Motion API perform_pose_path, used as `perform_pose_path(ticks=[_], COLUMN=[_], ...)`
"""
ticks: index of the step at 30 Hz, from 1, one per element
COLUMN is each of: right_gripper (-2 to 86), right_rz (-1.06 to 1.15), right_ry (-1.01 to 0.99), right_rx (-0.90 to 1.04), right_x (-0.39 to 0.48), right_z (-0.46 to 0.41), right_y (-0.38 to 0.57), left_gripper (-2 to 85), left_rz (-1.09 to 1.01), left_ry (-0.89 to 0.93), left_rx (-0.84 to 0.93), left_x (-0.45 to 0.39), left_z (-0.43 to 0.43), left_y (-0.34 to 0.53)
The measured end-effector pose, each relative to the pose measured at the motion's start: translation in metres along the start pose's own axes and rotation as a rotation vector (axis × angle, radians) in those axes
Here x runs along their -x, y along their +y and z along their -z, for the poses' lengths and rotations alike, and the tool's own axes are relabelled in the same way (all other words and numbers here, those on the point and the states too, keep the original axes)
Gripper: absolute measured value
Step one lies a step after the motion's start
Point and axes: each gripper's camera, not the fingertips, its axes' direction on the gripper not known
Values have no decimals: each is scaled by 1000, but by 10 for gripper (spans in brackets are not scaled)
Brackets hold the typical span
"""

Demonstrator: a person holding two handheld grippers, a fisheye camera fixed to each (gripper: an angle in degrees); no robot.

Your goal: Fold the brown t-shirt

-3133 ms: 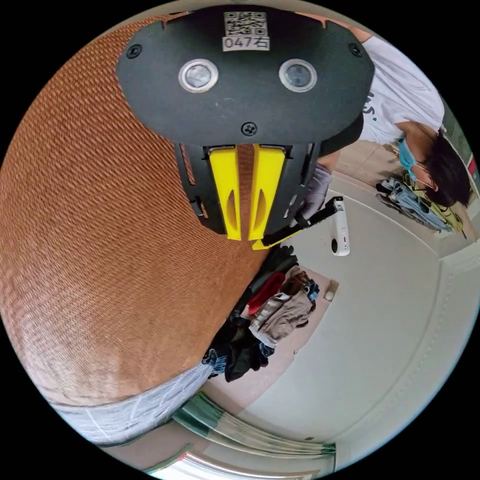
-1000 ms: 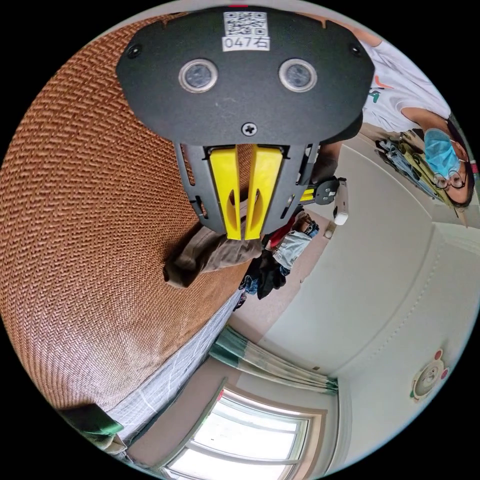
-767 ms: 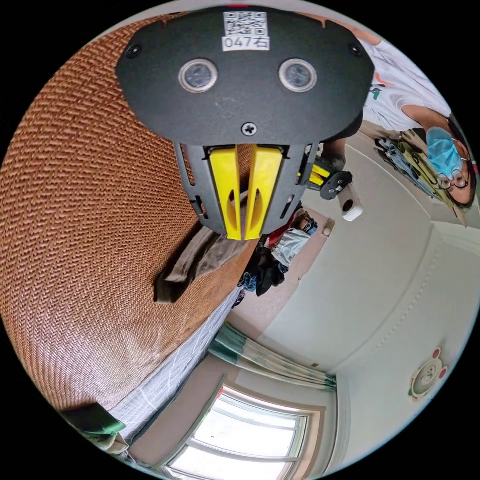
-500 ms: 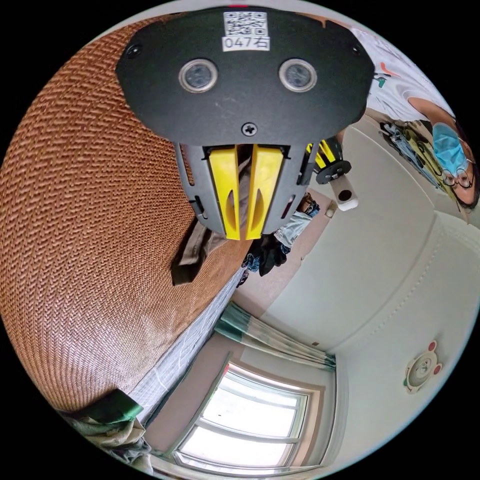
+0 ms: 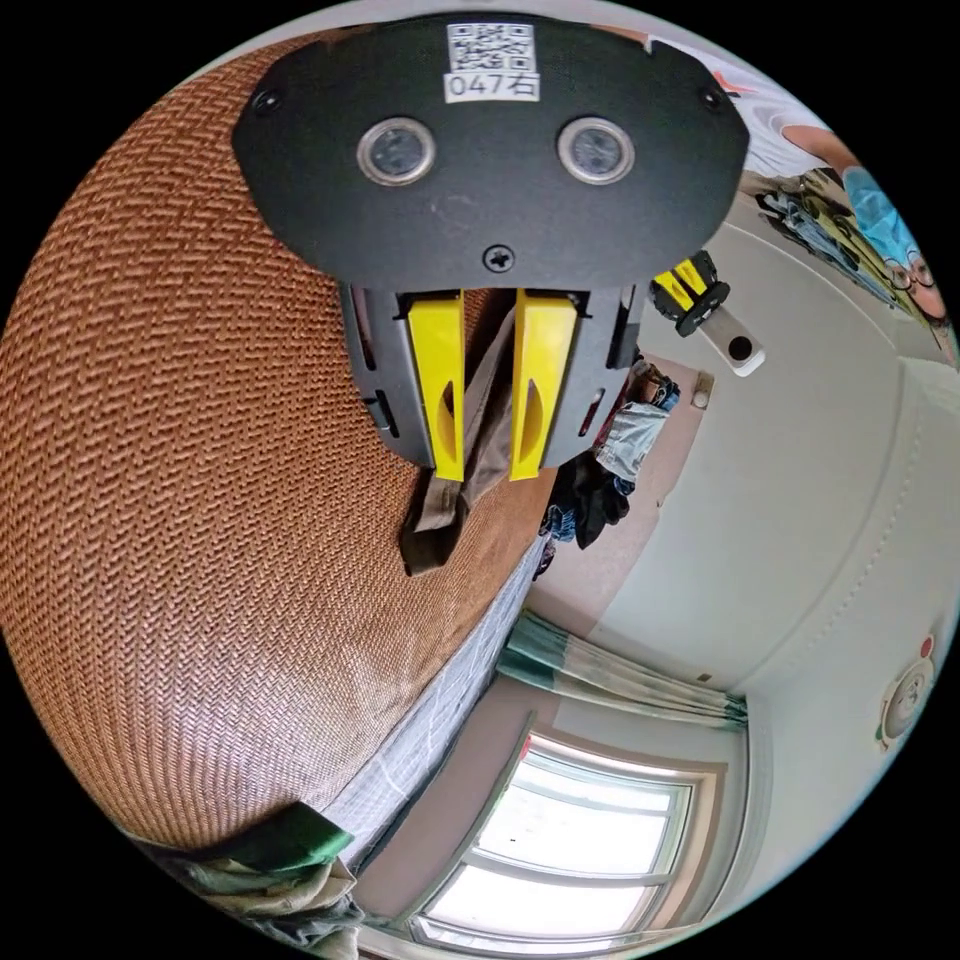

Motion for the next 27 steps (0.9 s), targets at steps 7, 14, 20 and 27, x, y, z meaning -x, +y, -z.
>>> perform_pose_path(ticks=[7,14,20,27], right_gripper=[-2,-12,-12,-13], right_rz=[14,15,17,25], right_ry=[6,-53,-63,-81], right_rx=[18,-39,-55,-64], right_x=[-1,-7,-3,7], right_z=[0,15,23,32], right_y=[0,8,6,-3], left_gripper=[7,7,7,7], left_rz=[-47,-71,-58,-64], left_ry=[26,0,16,19], left_rx=[29,71,73,112], left_x=[-14,-34,-38,-46], left_z=[-13,-22,-14,-1], left_y=[15,41,84,147])
